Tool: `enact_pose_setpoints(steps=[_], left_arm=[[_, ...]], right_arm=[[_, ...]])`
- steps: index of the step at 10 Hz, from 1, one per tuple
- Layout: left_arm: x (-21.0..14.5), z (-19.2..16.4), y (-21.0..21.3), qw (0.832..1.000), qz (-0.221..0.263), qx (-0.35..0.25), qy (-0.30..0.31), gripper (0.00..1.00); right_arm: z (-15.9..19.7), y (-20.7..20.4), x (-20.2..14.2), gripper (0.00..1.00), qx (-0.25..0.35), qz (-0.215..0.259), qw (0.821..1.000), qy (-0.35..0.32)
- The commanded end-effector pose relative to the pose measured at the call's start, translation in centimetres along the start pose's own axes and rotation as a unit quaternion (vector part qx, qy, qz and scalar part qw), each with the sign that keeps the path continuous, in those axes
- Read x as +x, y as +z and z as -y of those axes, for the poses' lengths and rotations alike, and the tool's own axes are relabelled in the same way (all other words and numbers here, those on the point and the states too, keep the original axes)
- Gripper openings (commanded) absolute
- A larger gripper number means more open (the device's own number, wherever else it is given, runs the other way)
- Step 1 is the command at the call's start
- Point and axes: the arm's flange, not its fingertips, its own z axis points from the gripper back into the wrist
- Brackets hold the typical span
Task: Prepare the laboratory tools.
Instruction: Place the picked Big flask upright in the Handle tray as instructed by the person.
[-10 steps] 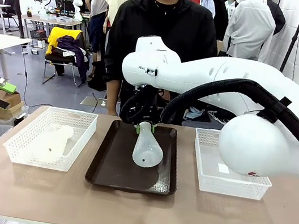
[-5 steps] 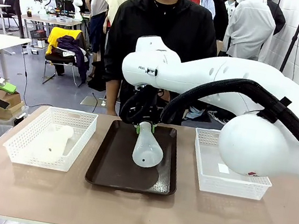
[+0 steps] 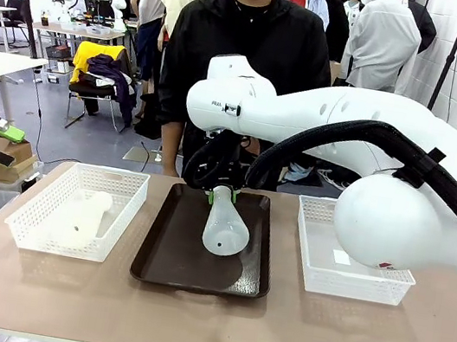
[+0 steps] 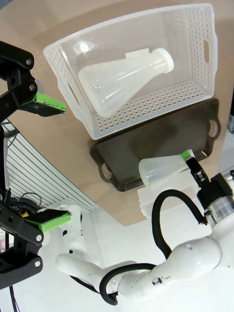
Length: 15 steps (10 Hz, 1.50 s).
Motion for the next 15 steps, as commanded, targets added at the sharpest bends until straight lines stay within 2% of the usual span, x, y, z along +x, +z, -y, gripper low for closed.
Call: enact_pose_setpoints(steps=[1,15], left_arm=[[-0.19,-0.02,0.25,1.000,-0.005,0.002,-0.005,1.00],[-0.19,-0.02,0.25,1.000,-0.005,0.002,-0.005,1.00]], right_arm=[[0.03,0.00,-0.16,0.00,-0.002,0.004,1.000,-0.002],[0.03,0.00,-0.16,0.00,-0.002,0.004,1.000,-0.002]])
